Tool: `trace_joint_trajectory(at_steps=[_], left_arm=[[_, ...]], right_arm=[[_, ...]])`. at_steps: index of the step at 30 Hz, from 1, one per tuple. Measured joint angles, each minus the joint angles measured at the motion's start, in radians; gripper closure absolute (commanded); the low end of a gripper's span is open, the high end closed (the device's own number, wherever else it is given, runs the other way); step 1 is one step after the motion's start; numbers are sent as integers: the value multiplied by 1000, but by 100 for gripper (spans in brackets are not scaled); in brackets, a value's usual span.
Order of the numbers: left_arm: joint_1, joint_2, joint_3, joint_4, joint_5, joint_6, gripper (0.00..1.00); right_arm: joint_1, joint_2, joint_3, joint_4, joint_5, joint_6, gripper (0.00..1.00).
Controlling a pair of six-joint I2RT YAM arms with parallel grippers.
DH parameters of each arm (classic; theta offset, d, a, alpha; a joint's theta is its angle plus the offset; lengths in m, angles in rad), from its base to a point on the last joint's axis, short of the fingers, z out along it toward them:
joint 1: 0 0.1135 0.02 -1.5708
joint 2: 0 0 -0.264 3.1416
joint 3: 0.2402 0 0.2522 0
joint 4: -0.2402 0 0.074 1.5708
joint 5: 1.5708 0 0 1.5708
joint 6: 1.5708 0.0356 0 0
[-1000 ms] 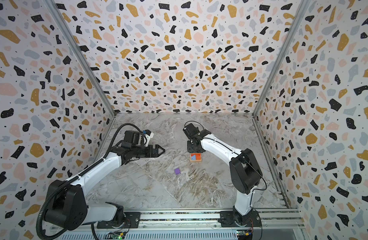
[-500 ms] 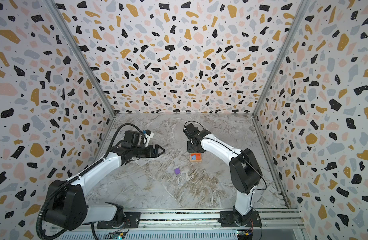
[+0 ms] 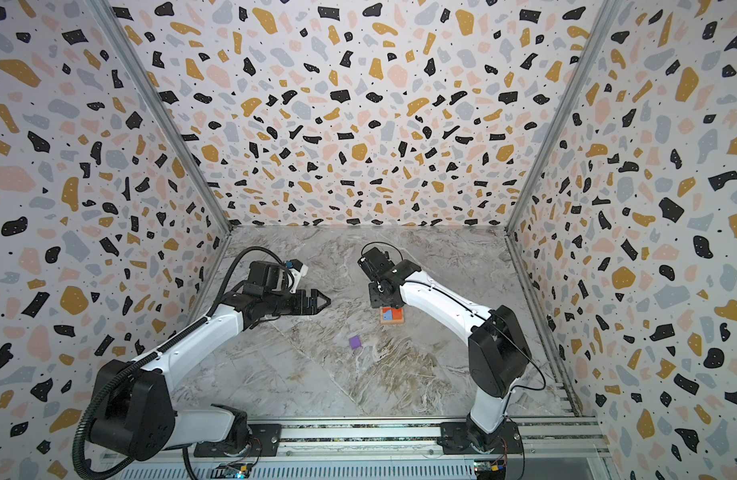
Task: Build the wood block tower
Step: 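Open the right gripper and raise it off the light-wood cube, then move the open right gripper down over the purple cube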
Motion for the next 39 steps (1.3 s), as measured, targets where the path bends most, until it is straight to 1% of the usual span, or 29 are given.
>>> trace_joint_trajectory(at_steps=[3, 8, 12, 19, 25, 33, 39], left_arm=[[0, 0, 0, 0, -8, 0, 0], [0, 0, 0, -1, -27, 0, 0], [1, 0, 0, -1, -48, 0, 0], [12, 0, 0, -2, -74, 0, 0], [33, 0, 0, -2, -83, -1, 0], [50, 0, 0, -1, -87, -3, 0], [52, 0, 0, -1, -87, -4, 0]], right_arm=[[14, -59, -7, -2, -3, -26, 42], [45, -158, -64, 13, -27, -75, 41], [89, -180, -101, 23, -47, -108, 41], [197, -140, -157, 43, -63, -134, 41], [261, -85, -186, 88, -76, -125, 42], [278, -32, -283, 208, -111, -84, 45], [278, 30, -292, 273, -113, -61, 48]])
